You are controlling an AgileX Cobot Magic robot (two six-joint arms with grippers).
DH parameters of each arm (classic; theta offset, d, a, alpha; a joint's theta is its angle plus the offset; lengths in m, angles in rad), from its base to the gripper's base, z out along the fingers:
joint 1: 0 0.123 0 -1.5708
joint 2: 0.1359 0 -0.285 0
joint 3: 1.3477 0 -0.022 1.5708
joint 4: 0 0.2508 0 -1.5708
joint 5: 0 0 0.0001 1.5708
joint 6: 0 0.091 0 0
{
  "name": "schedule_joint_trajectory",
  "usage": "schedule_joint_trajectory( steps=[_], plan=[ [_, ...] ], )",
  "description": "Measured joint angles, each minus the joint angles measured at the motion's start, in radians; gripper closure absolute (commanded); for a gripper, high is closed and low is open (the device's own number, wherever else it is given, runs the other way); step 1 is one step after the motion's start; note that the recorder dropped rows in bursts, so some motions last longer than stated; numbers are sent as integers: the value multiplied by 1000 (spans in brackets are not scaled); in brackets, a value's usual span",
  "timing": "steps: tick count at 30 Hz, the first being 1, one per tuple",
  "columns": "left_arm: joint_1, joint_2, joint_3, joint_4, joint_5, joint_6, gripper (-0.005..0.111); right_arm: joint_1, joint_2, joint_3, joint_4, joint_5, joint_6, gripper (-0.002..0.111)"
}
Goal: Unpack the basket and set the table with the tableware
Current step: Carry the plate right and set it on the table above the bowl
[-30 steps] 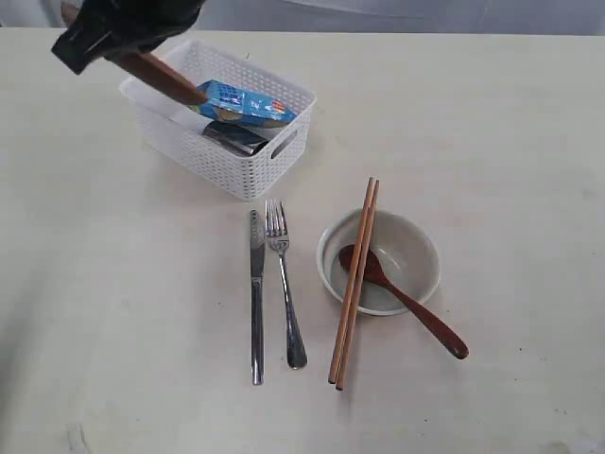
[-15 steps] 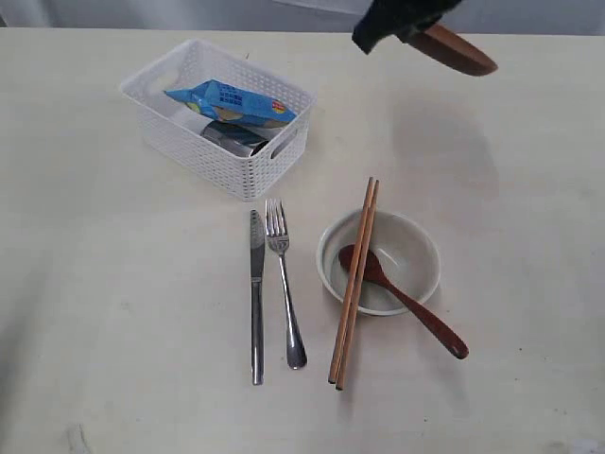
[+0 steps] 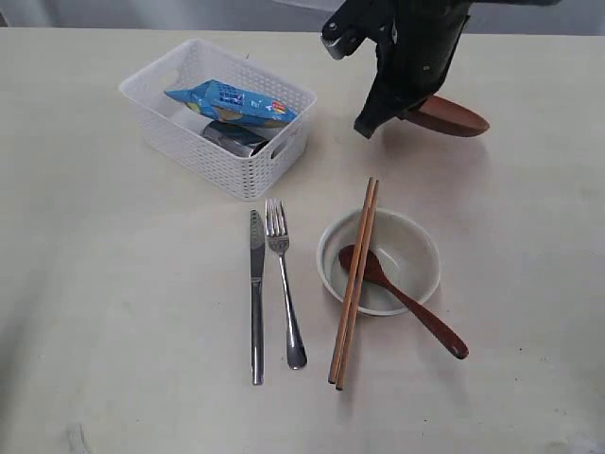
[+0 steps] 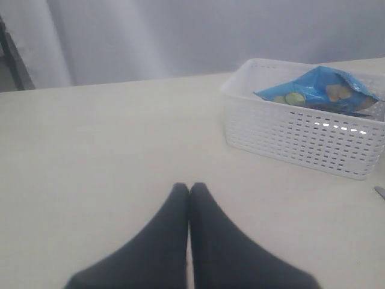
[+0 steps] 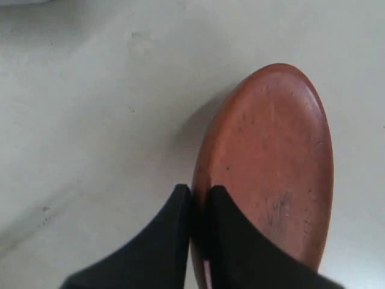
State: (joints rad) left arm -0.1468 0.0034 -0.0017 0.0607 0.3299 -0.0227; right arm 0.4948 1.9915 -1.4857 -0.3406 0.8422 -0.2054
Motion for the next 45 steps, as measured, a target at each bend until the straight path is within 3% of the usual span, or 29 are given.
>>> schedule_joint_trajectory(
  steps=[19,25,27,39,45],
  plan=[
    [0,0,0,0,0,0,107,0,36,76,-17,-106,78,107],
    [0,0,0,0,0,0,107,0,36,76,-9,-89,78,71],
    [0,0,0,0,0,0,107,0,36,78,-4,-77,81,66],
    [0,0,0,0,0,0,107,-2,2,80,5,9,214,66],
    [0,0,0,0,0,0,107,-94,-97,80,186,53,228,66]
  ],
)
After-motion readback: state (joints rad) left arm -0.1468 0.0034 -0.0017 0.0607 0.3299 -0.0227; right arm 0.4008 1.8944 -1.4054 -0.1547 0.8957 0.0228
